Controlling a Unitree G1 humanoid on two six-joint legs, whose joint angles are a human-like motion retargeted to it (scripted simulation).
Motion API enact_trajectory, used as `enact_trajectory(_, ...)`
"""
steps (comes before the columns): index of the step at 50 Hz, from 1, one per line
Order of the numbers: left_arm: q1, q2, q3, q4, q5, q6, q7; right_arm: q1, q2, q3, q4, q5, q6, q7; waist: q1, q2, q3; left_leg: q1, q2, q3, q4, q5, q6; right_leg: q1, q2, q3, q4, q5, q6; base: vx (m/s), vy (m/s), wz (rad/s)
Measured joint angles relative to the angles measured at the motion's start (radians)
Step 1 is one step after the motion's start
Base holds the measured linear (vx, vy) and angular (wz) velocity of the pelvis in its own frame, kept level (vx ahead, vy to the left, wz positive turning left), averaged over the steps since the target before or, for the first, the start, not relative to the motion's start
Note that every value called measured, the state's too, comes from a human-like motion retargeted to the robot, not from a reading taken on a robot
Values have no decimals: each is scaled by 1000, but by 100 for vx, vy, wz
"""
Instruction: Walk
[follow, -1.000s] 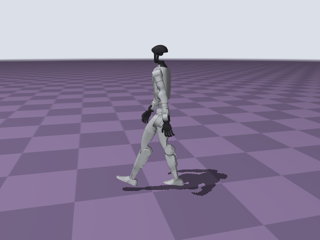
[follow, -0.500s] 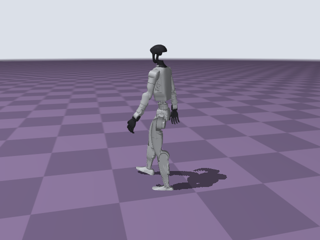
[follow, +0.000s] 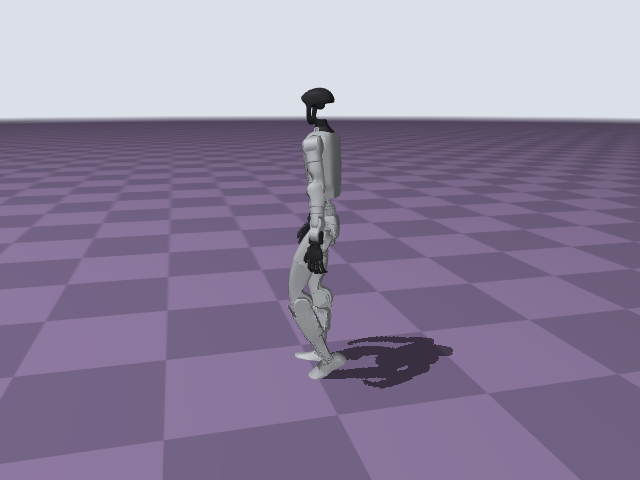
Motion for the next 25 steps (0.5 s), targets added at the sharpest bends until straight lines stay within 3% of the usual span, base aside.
enact_trajectory(2,58,3,14,-4,3,3,1,-32,19,20,-26,4,-16,-10,40,19,14,-37,74,-11,-103,-63,80,59,73,0,-15,-31,-43,74,-22,-85)
enact_trajectory(5,117,2,32,-8,13,9,1,-82,34,31,-59,8,-37,-12,68,28,28,-88,105,-2,-327,-120,277,120,104,1,-14,-75,-75,74,7,-32)
enact_trajectory(8,143,3,52,2,14,22,-1,-126,44,31,-72,4,-46,-13,57,31,36,-116,83,-60,-575,-163,442,172,121,-6,-9,-105,-98,66,9,19)
enact_trajectory(10,155,9,65,11,12,29,-1,-142,52,33,-71,4,-49,-15,40,22,18,-127,67,-89,-762,-119,524,199,129,-29,-13,-100,-110,76,3,29)
enact_trajectory(13,172,8,86,17,13,36,-8,-127,55,43,-67,0,-49,-9,63,11,-1,-129,74,-31,-777,-140,512,232,132,23,25,-63,-101,88,18,-48)
enact_trajectory(15,169,12,91,16,9,39,-16,-101,52,46,-69,-4,-48,-9,82,16,6,-107,83,-42,-704,-128,473,261,166,75,63,-11,-105,86,18,-70)
enact_trajectory(17,160,17,90,19,8,41,-16,-58,45,49,-63,-4,-45,-8,90,17,-15,-101,69,-72,-678,-95,466,275,187,82,104,105,-102,94,18,-46)
enact_trajectory(20,116,30,85,34,2,50,-17,20,34,41,-39,-7,-35,-4,99,24,-28,-84,86,-120,-594,-155,414,260,210,92,240,400,-53,99,21,-43)
enact_trajectory(22,54,37,67,38,-14,52,-15,51,17,19,-7,-2,-31,-1,96,57,-3,-33,118,-131,-577,-207,381,205,238,85,399,525,-10,64,16,-17)
enact_trajectory(23,23,40,54,39,-24,51,-10,63,6,13,11,2,-28,3,92,80,3,-6,140,-116,-574,-229,369,169,230,48,479,557,6,67,18,-12)
enact_trajectory(25,-37,45,32,40,-40,45,-2,93,-16,5,37,-2,-17,15,87,114,-4,34,176,-95,-572,-266,347,76,248,55,619,448,-3,86,22,-26)
